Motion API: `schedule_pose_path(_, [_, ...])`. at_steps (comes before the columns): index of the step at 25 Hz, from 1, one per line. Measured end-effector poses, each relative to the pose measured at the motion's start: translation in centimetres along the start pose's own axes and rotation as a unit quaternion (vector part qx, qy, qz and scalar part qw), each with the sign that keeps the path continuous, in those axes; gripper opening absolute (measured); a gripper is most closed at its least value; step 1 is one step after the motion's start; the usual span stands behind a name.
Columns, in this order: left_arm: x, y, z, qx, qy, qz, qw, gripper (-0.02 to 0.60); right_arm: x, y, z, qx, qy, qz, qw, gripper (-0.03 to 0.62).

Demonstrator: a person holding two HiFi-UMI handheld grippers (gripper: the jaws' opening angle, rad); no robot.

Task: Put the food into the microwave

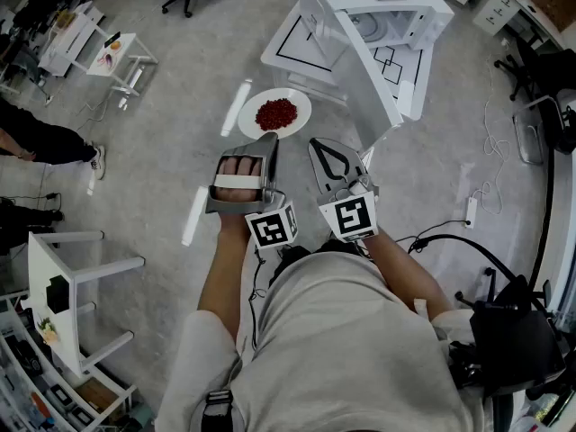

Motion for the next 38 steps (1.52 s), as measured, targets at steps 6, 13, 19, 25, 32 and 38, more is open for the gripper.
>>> schedule_pose_path(6, [0.2,0.0,-0.1,0.001,-0.002,0.004,1.0,0.035,0.2,0.0,-0.3,0.0,0.001,0.0,1.0,0.011])
schedule_pose_path(13, [0.2,0.0,-0.2,-0.002,-0.004,0.003,1.0,0.035,-0.3,0.0,0.7,0.15,0.077,0.034,0.985,0.012])
schedule_pose_path(19, [0.5,-0.2,-0.3,-0.003,-0.007,0.002,1.0,0.035,-0.8,-0.1,0.1,0.346,0.105,0.058,0.931,0.101])
schedule_pose_path(25, [1.1,-0.1,-0.1,-0.01,-0.011,-0.004,0.9999,0.035,-2.4,1.1,0.2,0.461,0.12,0.044,0.878,0.109])
schedule_pose_path(32, [2.2,0.1,0.5,-0.008,-0.022,-0.009,0.9997,0.035,-4.0,2.5,-0.6,0.58,0.116,0.055,0.805,0.069])
schedule_pose_path(38, [3.3,0.2,0.9,-0.01,-0.04,-0.017,0.999,0.023,-3.3,3.3,-1.4,0.623,0.114,0.054,0.772,0.038])
Point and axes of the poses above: the fingertips, and each gripper's own axes: x backward along the fingers, y to its left, z out of its underside, the point moved 3 cm from there along x, backward along the fingers, and after that the axes turned 1 degree about z, right-handed, at the moved point
